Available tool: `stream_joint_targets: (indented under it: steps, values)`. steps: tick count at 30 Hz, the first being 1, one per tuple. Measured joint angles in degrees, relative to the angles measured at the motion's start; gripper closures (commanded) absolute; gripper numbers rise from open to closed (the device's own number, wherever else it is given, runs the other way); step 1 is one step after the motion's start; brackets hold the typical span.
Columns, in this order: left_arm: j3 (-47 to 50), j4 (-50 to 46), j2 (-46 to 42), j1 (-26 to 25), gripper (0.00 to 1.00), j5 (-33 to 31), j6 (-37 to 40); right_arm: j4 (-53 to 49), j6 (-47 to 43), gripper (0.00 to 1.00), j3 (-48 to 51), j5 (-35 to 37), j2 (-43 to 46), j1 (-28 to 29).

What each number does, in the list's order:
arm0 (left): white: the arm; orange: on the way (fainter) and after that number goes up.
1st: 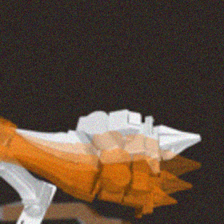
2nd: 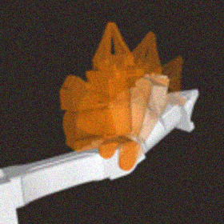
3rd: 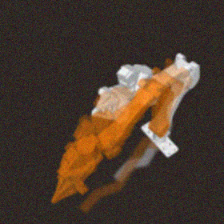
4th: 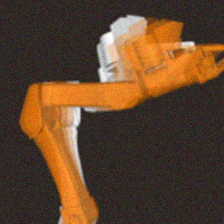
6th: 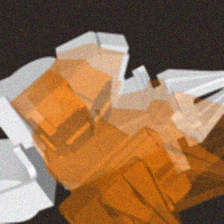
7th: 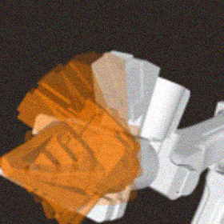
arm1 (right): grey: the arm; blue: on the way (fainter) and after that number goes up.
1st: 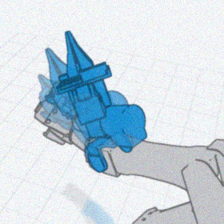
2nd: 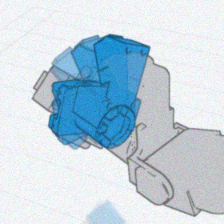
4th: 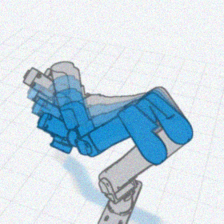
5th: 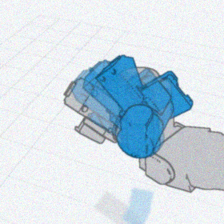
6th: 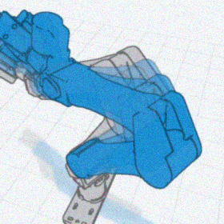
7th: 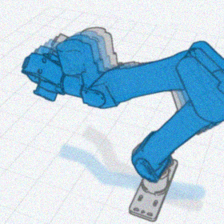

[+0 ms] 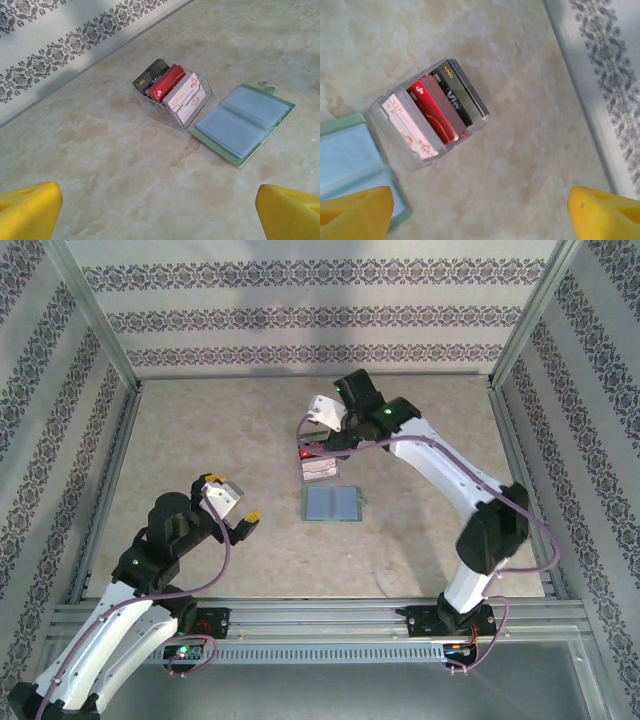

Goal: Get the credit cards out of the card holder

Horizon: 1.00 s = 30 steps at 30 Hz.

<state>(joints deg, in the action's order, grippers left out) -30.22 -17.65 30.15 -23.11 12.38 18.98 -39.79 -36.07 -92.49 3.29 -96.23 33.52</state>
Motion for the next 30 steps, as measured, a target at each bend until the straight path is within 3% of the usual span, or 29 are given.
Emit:
stream_joint_targets:
  steps: [4, 13, 18, 23, 30]
  values:
    - [0.0, 0.0, -0.7, 0.0, 0.0, 0.0, -0.7, 4.7, 7.6, 0.02, 9.6, 0.2, 10.3, -0.4]
    - [0.0, 0.0, -2.0, 0.0, 0.0, -1.9, -2.1, 11.4, 24.1, 0.02, 30.1, -1.2, 29.0, -6.4]
    - [0.0, 0.0, -2.9, 0.0, 0.0, -4.3, -3.2, 14.0, 31.5, 0.02, 40.4, -3.2, 38.8, -12.6]
    - [0.0, 0.0, -4.0, 0.0, 0.0, -10.2, -3.8, 18.2, 39.2, 0.02, 50.2, -6.6, 47.1, -22.4]
    - [0.0, 0.0, -4.2, 0.0, 0.0, -14.8, -4.0, 25.0, 43.5, 0.02, 58.4, -7.6, 49.3, -29.4]
